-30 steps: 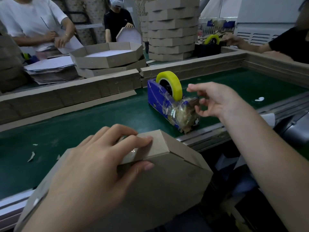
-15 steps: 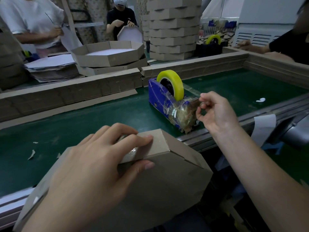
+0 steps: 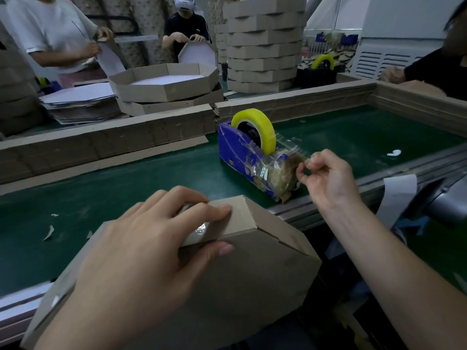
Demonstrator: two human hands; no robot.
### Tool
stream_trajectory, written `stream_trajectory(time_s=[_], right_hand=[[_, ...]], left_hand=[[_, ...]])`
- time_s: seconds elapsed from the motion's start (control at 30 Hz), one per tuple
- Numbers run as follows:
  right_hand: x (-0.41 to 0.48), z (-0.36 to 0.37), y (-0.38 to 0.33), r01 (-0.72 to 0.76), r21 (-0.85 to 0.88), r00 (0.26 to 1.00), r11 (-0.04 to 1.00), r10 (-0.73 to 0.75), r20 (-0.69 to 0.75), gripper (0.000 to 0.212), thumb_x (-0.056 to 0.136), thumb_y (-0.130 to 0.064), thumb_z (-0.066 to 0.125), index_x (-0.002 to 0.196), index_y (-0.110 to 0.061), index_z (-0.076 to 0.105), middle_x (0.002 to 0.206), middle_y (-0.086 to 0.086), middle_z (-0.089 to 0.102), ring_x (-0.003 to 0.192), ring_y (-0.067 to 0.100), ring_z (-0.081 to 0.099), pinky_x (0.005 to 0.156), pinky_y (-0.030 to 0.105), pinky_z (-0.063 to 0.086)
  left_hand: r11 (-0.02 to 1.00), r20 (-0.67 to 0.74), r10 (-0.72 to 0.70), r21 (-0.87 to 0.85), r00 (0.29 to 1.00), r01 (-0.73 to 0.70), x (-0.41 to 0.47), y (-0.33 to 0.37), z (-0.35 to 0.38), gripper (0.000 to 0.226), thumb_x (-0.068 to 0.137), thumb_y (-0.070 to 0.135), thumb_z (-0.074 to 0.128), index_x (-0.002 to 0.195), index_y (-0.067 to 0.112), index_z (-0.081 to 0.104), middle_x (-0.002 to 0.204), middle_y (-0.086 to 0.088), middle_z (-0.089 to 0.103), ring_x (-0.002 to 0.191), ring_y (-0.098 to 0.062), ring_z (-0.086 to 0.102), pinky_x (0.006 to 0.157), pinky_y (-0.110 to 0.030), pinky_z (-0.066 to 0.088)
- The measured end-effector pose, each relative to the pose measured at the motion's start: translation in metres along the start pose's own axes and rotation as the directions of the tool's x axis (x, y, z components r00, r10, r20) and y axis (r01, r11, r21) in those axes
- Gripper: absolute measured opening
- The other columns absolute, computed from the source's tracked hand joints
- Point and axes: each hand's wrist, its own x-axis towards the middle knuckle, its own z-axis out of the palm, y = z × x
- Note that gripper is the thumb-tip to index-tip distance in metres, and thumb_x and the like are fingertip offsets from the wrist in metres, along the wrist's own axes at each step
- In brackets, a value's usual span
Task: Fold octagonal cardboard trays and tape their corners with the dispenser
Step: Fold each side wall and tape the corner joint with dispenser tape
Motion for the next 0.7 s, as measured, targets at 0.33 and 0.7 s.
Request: stream_trajectory(time_s=[0.33,0.7], right_hand=[[-0.008,-0.023,0.007,0.122,-0.321,0.993,0.939,-0.111,0.051,0.026,0.07,-0.002,0.061,0.049,-0.011,0.047,0.063,0.001,0.045,0.062,0.011,0.051,0.074,0.031,0.051],[-0.014,-0.04,0.001,0.473,-0.844,0.858,0.254,-0.351,0.375,0.012,0.092,-0.012,0.064,0.08,-0.016,0.063,0.09,0.001,0.056,0.084,0.018,0.065,0.078,0.034,0.056]], left_hand=[[1.0,0.008,-0.003,-0.001,1.0,0.003,-0.001,0.0,0.0,0.042,0.083,0.061,0.044,0.11,0.039,0.068,0.105,0.017,0.061,0.091,-0.016,0.064,0.06,-0.035,0.052],[0.998,0.065,0.03,0.046,0.997,-0.033,-0.001,-0.003,-0.004,0.043,0.087,0.056,0.04,0.123,0.045,0.061,0.112,0.016,0.062,0.092,-0.019,0.063,0.062,-0.036,0.052]])
